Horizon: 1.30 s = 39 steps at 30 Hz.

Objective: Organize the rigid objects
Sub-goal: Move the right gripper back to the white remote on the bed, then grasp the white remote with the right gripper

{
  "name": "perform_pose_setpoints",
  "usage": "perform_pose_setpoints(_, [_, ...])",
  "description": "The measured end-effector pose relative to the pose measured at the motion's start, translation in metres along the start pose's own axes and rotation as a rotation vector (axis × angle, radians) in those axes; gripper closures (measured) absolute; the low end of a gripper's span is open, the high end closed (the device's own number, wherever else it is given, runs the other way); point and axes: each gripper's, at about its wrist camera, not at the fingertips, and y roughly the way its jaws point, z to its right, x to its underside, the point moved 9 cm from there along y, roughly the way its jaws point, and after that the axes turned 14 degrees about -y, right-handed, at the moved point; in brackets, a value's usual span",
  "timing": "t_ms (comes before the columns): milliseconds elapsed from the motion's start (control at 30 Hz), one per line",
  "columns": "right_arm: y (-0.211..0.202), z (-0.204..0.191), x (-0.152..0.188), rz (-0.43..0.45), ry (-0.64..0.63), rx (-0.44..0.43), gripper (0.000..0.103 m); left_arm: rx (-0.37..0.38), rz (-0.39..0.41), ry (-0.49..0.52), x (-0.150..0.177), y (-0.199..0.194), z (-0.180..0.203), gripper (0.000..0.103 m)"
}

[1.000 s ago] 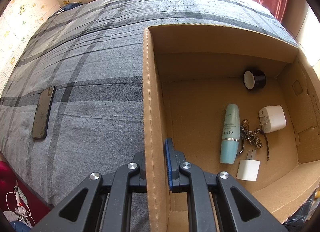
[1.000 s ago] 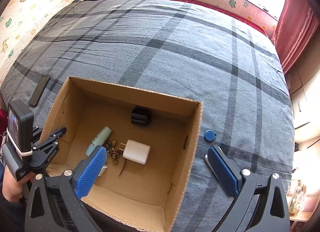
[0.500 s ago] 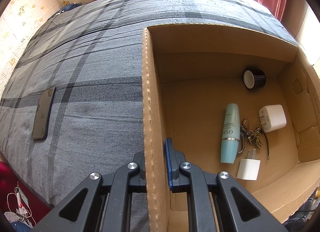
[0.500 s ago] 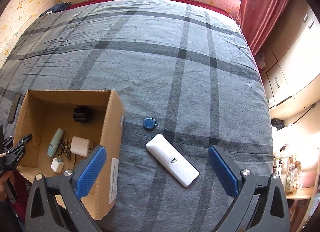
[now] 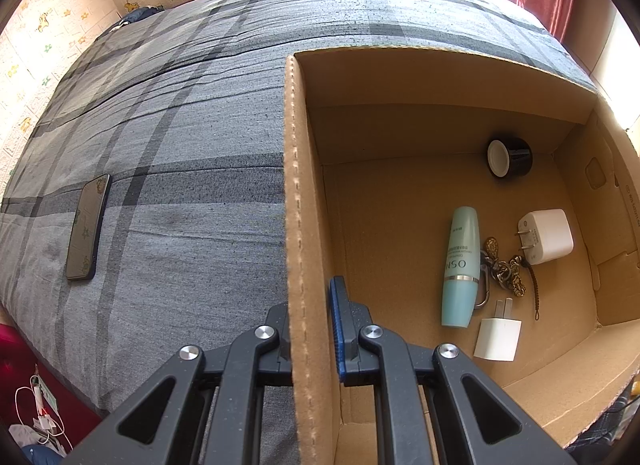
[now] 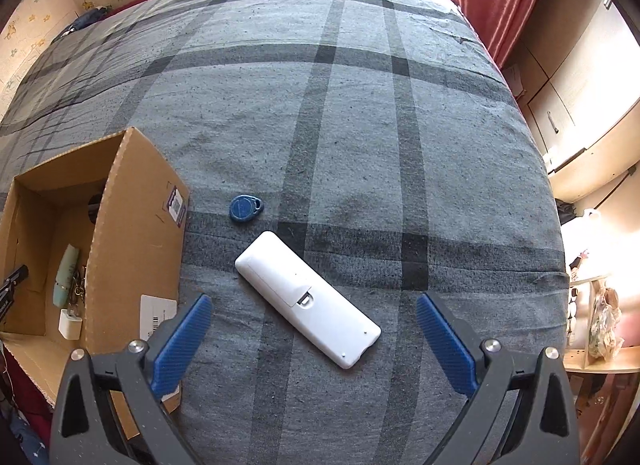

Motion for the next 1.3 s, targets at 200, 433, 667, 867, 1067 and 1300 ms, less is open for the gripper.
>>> perform_pose_setpoints(200, [0.024,-0.004,0.006,-0.028,-0.034,-0.003,0.000,0.000,-0.001,-0.001,0.000,0.000,0.000,0.091])
perform_pose_setpoints(433, [0.044,-0.011,0.006,-0.021,-0.092,-0.062,0.000,-0.001,-0.002,-0.001,0.001,0.000,0.000,0.090])
perform_pose_setpoints(667, [0.068,-0.015,0.009,-0.070,-0.146,-0.073,0.000,0.000,-0.005,-0.004,0.000,0.000,0.000,0.090])
perform_pose_setpoints(867, [0.085,-0.016,0.011,-0.107,-0.162,-0.077,0.000,0.000,-0.005,-0.004,0.000,0.001,0.000,0.090])
perform_pose_setpoints(1067, [0.096,-0.020,0.011,-0.126,-0.172,-0.083,0.000,0.000,-0.005,-0.004,0.000,0.001,0.000,0.090])
perform_pose_setpoints(1300, [0.104,-0.021,0.008,-0.134,-0.190,-0.084,0.001,0.000,-0.006,-0.004,0.000,0.001,0.000,0.090])
